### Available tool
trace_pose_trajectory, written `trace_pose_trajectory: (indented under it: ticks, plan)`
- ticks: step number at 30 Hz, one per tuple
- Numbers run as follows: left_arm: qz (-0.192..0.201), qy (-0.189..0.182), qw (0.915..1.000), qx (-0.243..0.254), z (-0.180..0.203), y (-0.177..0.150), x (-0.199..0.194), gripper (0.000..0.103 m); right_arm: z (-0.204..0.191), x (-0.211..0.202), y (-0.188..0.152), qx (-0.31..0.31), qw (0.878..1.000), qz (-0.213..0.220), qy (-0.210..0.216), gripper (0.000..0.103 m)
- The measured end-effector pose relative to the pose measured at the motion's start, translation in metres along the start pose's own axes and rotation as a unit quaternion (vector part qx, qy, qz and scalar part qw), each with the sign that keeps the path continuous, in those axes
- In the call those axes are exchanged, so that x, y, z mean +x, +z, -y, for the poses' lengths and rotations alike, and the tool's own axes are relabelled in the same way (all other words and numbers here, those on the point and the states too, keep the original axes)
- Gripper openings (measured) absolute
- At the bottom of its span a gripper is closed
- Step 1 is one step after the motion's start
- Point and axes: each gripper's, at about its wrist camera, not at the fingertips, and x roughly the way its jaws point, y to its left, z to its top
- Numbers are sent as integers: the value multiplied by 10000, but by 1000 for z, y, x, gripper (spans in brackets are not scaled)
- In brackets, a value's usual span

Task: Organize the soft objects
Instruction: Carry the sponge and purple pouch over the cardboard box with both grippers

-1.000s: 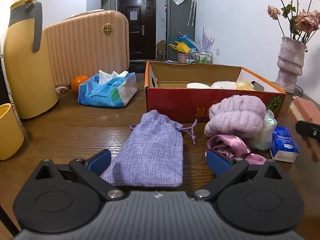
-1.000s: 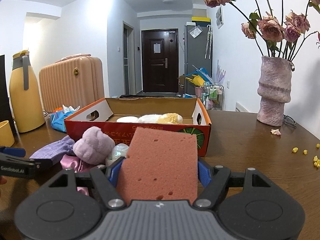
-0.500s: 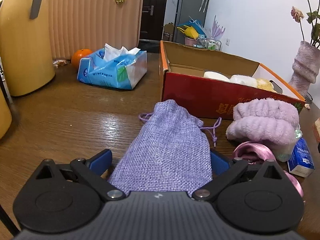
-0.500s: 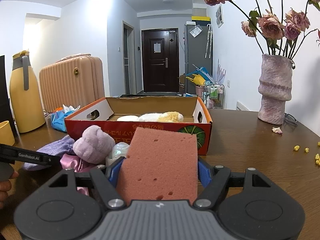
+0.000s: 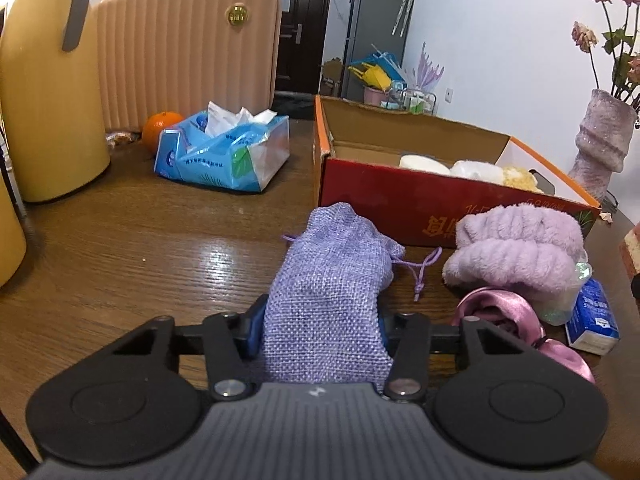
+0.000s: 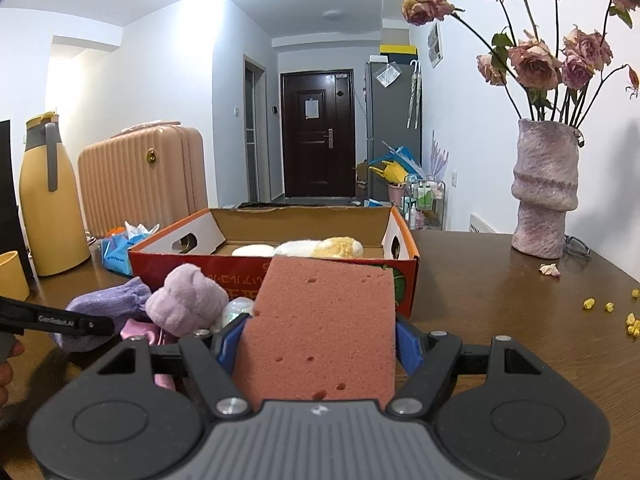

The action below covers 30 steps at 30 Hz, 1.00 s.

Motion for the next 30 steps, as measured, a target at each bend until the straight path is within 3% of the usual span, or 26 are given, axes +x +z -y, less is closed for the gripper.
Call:
trace_pose_trajectory:
  ticks: [7,19,30]
  plan:
    - [393,118,9991,104,4,-1,-19,48,0,-5,1,-23,9999,142,5,72]
    - [1141,264,9930,-145,9,3,-56,48,0,-8,12,77,9986,527,-58,72]
    - [1473,179,9887,-220,25,12,-68,48,-20,-4,32,-112,9952,970,-16,72]
